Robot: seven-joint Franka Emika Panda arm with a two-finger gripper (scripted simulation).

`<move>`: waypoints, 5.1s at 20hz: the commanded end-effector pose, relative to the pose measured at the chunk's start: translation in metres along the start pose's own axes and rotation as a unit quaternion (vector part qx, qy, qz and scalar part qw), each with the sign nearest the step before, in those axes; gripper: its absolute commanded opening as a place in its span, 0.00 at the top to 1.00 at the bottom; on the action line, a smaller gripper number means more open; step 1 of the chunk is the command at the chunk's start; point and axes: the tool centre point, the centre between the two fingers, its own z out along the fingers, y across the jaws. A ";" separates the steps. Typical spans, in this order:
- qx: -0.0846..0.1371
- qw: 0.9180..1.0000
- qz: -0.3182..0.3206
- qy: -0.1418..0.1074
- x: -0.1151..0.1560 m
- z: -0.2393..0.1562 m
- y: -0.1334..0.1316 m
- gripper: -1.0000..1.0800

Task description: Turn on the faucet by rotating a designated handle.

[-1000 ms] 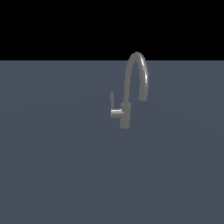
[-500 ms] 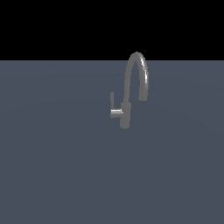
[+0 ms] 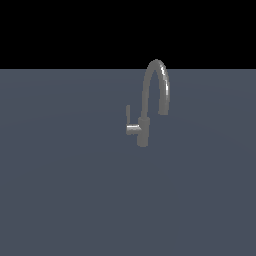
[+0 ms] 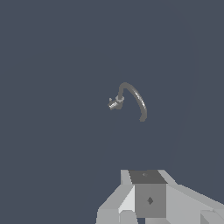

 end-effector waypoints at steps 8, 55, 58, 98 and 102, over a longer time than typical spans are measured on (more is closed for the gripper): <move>-0.035 0.991 0.094 0.091 0.015 -0.002 -0.054 1.00; -0.230 0.842 0.436 0.218 0.129 0.448 -0.058 1.00; -0.233 0.838 0.442 0.217 0.129 0.458 -0.051 1.00; -0.235 0.837 0.444 0.216 0.050 0.445 0.000 1.00; -0.226 0.840 0.442 0.220 0.048 0.451 -0.007 1.00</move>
